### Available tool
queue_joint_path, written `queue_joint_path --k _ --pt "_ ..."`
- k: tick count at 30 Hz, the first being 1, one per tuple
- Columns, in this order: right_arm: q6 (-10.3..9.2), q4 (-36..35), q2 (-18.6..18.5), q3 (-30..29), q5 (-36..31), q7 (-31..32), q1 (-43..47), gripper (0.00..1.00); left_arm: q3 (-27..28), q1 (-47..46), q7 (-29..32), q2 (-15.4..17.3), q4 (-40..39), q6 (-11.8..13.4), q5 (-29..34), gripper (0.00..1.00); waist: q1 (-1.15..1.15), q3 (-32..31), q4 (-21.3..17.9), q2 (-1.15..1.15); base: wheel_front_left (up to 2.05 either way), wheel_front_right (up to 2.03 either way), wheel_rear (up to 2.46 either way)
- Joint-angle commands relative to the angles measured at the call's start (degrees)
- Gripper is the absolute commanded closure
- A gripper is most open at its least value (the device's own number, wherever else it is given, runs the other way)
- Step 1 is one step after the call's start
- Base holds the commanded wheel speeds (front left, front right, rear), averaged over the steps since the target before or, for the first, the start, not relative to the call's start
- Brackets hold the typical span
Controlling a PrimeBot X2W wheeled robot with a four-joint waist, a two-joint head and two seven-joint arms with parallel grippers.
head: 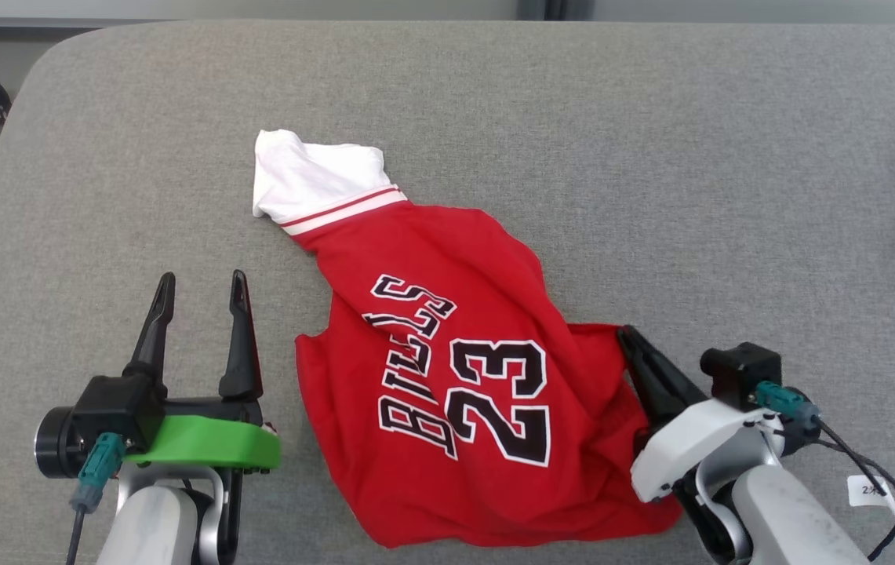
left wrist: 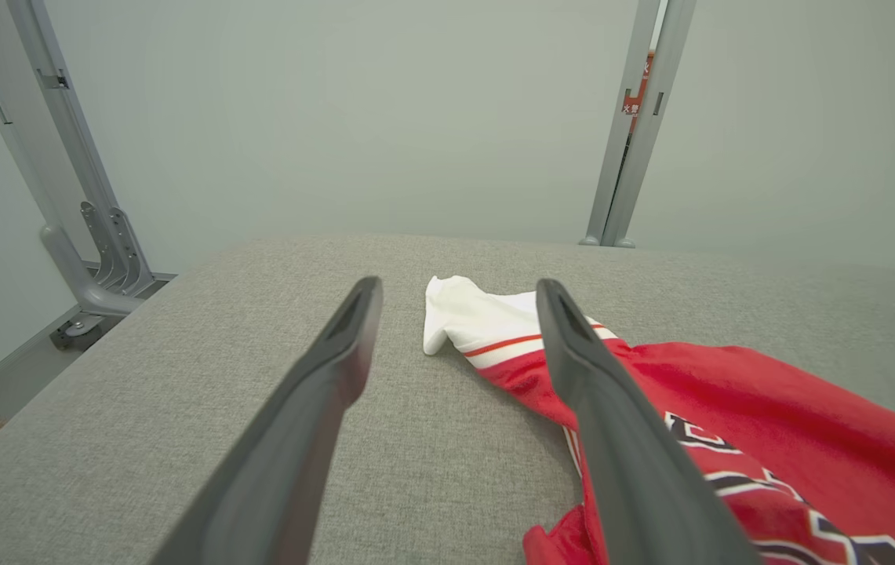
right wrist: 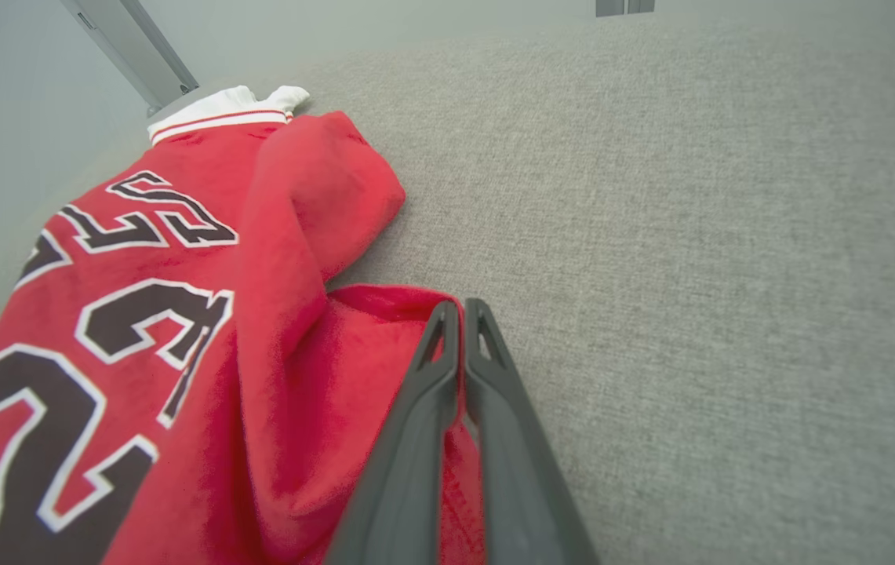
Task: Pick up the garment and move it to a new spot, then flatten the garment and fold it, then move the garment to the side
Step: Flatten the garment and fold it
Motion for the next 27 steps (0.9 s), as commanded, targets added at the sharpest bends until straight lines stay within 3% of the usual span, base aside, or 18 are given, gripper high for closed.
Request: queue_joint_path --k 1,11,18,23,25,26,27 --pt "-0.07 -0.73 -1.05 -0.78 0.16 -0.87 -1.28 1.0 0.4 -0.97 -0.17 -0.28 -0.41 -0.39 0.43 0.0 0.0 0.5 0.36 0.0 0.0 0.0 0.0" --pt "-0.07 -2.48 -8.96 -8.92 -0.68 1.18 -10.67 1.0 2.07 -1.63 -0.19 -1.88 -1.17 -1.67 2.53 0.0 0.0 2.24 -0.62 0.0 0.0 0.0 0.0" --pt "-0.07 2.67 -13.62 -14.15 -0.89 1.56 -19.38 1.0 2.84 -3.04 -0.19 -3.22 -0.86 -3.11 3.34 0.0 0.0 4.78 0.44 0.0 0.0 0.0 0.0" --pt "-0.07 7.94 -14.5 -16.84 -1.85 -0.97 -24.22 1.0 3.54 -3.69 -0.2 -3.85 -0.53 -3.91 4.1 0.0 0.0 6.16 0.78 0.0 0.0 0.0 0.0" --pt "-0.07 10.02 -14.1 -17.62 -2.32 -2.34 -25.59 0.56 3.84 -3.72 -0.2 -4.05 -0.45 -4.14 4.54 0.0 0.0 6.35 0.69 0.0 0.0 0.0 0.0" --pt "-0.07 10.82 -13.8 -17.7 -2.5 -3.16 -26.13 0.0 4.04 -3.71 -0.2 -4.16 -0.37 -4.31 4.73 0.0 0.0 6.34 0.6 0.0 0.0 0.0 0.0" --pt "-0.07 11.26 -13.49 -17.53 -2.76 -3.92 -26.34 0.0 4.16 -3.59 -0.2 -4.22 -0.28 -4.43 4.92 0.0 0.0 6.22 0.46 0.0 0.0 0.0 0.0"
